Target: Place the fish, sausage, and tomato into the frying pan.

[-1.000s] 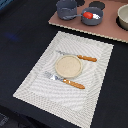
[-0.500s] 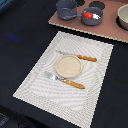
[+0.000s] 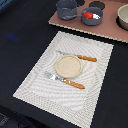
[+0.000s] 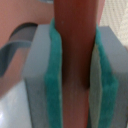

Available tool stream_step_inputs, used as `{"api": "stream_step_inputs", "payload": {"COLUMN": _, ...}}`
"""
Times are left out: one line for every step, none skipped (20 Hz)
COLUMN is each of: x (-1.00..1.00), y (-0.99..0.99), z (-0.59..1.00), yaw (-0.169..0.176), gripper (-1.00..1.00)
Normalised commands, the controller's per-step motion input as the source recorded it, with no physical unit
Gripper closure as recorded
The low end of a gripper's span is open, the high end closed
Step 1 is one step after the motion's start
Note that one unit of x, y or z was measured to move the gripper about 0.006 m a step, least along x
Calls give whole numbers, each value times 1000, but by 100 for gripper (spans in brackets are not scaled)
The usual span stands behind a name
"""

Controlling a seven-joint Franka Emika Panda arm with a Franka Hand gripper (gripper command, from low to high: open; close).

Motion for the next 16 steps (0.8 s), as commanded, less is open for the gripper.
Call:
{"api": "stream_step_inputs", "payload": {"x": 837, "y": 471, "z": 206, "yaw": 0, "gripper": 100}}
{"api": "stream_step_inputs", "payload": {"x": 837, "y": 469, "z": 209, "yaw": 0, "gripper": 100}}
{"api": "stream_step_inputs", "payload": {"x": 829, "y": 463, "z": 194, "yaw": -1, "gripper": 100}}
{"api": "stream_step_inputs", "payload": {"x": 826, "y": 466, "z": 191, "yaw": -1, "gripper": 100}}
{"api": "stream_step_inputs", "payload": {"x": 814, "y": 457, "z": 177, "yaw": -5, "gripper": 100}}
{"api": "stream_step_inputs", "payload": {"x": 814, "y": 463, "z": 166, "yaw": -4, "gripper": 100}}
{"api": "stream_step_inputs", "payload": {"x": 809, "y": 460, "z": 129, "yaw": -5, "gripper": 100}}
{"api": "stream_step_inputs", "payload": {"x": 786, "y": 449, "z": 63, "yaw": -10, "gripper": 100}}
{"api": "stream_step_inputs", "payload": {"x": 760, "y": 434, "z": 0, "yaw": -19, "gripper": 100}}
{"api": "stream_step_inputs", "payload": {"x": 731, "y": 420, "z": 0, "yaw": -29, "gripper": 100}}
{"api": "stream_step_inputs", "payload": {"x": 683, "y": 411, "z": 0, "yaw": -48, "gripper": 100}}
{"api": "stream_step_inputs", "payload": {"x": 660, "y": 437, "z": 0, "yaw": -47, "gripper": 100}}
{"api": "stream_step_inputs", "payload": {"x": 623, "y": 451, "z": -9, "yaw": -55, "gripper": 100}}
{"api": "stream_step_inputs", "payload": {"x": 634, "y": 477, "z": -9, "yaw": -48, "gripper": 100}}
{"api": "stream_step_inputs", "payload": {"x": 600, "y": 463, "z": -29, "yaw": -54, "gripper": 100}}
{"api": "stream_step_inputs", "payload": {"x": 603, "y": 460, "z": -57, "yaw": -55, "gripper": 100}}
